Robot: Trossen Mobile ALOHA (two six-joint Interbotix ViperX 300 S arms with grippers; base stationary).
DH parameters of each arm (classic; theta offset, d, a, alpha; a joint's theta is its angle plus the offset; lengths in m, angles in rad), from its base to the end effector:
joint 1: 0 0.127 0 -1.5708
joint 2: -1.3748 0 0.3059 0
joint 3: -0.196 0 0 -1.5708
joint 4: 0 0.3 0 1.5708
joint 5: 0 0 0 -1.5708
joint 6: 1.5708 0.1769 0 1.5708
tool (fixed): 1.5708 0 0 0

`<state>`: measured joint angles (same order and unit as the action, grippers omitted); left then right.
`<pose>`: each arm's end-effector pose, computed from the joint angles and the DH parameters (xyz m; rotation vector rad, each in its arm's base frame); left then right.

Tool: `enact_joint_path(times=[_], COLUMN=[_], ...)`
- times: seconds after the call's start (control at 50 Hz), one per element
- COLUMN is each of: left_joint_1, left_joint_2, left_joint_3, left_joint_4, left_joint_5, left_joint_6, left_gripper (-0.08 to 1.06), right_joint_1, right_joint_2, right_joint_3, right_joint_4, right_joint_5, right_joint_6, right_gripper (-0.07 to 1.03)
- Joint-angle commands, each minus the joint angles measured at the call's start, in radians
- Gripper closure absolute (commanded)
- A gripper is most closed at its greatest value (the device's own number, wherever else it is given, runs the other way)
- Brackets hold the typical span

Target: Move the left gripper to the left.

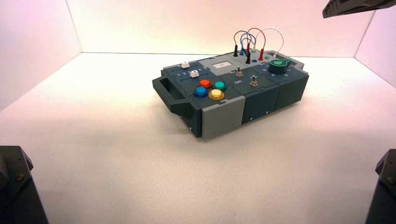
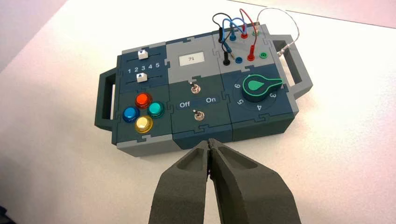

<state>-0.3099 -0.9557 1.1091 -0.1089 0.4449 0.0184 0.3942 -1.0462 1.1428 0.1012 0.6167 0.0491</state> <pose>0.2185 -0.0786 0.2038 0.0018 0.6071 -0.3219 0.1831 0.0873 0.1847 0.0044 0.7332 0.3856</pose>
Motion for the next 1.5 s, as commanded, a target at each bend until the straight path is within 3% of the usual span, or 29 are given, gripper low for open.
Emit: enact_joint_path(times=[0.02, 0.62, 0.76, 0.96, 1.0, 1.16, 1.5], left_joint_1=[0.005, 0.008, 0.048, 0.179, 0.262, 0.387, 0.565], left_joint_2=[0.012, 0.011, 0.014, 0.034, 0.064, 0.135, 0.295], left_joint_3=[-0.034, -0.037, -0.061, -0.107, -0.13, -0.167, -0.287], left_joint_4=[0.0, 0.0, 0.002, 0.0, 0.002, 0.003, 0.003], left_joint_5=[-0.002, -0.002, -0.003, -0.021, -0.026, -0.023, -0.026], left_joint_6=[-0.002, -0.002, -0.003, -0.002, 0.003, 0.021, 0.025], left_gripper=[1.01, 1.01, 1.01, 1.01, 1.01, 1.01, 1.01], right_joint_1=[0.003, 0.003, 0.003, 0.003, 0.003, 0.003, 0.046], right_joint_2=[0.006, -0.052, -0.061, -0.06, -0.06, -0.058, -0.043], right_joint_3=[-0.034, -0.028, -0.028, -0.028, -0.026, -0.028, -0.028], right_joint_4=[0.005, 0.023, 0.025, 0.026, 0.028, 0.028, 0.028], right_joint_5=[-0.006, -0.005, -0.005, -0.005, -0.005, 0.003, 0.005], right_joint_6=[0.0, 0.0, 0.0, 0.0, 0.0, 0.0, 0.0], right_gripper=[0.98, 0.98, 0.98, 0.98, 0.98, 0.98, 0.98])
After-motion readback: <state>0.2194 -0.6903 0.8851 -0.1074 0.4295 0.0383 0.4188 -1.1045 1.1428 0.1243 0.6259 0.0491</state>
